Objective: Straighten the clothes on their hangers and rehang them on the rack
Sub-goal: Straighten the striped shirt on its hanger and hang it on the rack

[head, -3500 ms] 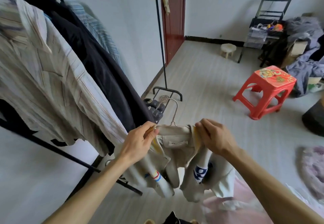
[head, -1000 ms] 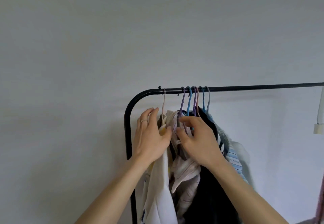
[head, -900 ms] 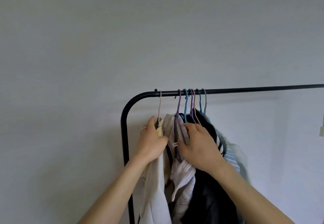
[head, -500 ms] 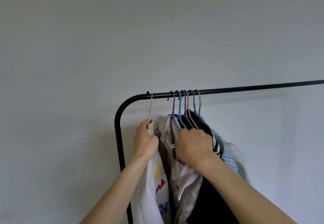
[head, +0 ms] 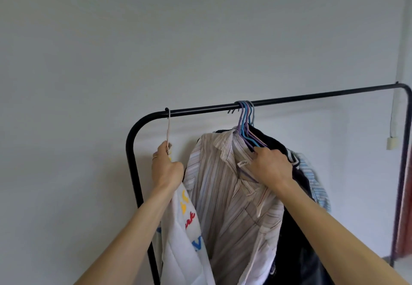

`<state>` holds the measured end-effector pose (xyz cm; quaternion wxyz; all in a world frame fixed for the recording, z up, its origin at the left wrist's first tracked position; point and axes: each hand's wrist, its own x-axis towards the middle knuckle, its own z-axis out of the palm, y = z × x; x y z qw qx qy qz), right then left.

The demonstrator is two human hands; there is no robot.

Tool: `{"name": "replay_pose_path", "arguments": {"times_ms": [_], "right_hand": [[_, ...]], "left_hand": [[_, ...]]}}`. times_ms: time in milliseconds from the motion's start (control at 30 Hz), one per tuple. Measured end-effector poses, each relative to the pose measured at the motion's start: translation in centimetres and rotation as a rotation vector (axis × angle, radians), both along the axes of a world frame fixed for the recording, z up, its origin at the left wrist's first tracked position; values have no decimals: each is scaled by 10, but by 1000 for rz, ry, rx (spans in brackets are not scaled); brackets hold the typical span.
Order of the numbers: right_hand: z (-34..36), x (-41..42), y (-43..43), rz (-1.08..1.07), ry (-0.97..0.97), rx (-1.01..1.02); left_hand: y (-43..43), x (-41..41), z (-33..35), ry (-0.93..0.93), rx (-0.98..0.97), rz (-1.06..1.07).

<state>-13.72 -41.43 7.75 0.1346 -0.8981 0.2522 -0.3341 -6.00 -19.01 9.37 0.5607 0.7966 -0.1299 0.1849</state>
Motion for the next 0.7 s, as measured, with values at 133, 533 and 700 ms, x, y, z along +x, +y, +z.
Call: {"name": "replay_pose_path", "arguments": {"times_ms": [133,533,700], "right_hand": [[7,-5,-11,10,-66,-20],[32,-126,-29,516,-38,30],[-18,-192,-52,504,-56,220]], "left_hand": [[0,1,-2,-25,83,-41],[-66,-43,28,-631,661,-227],[-107,-83,-5,-482,732,-595]]}}
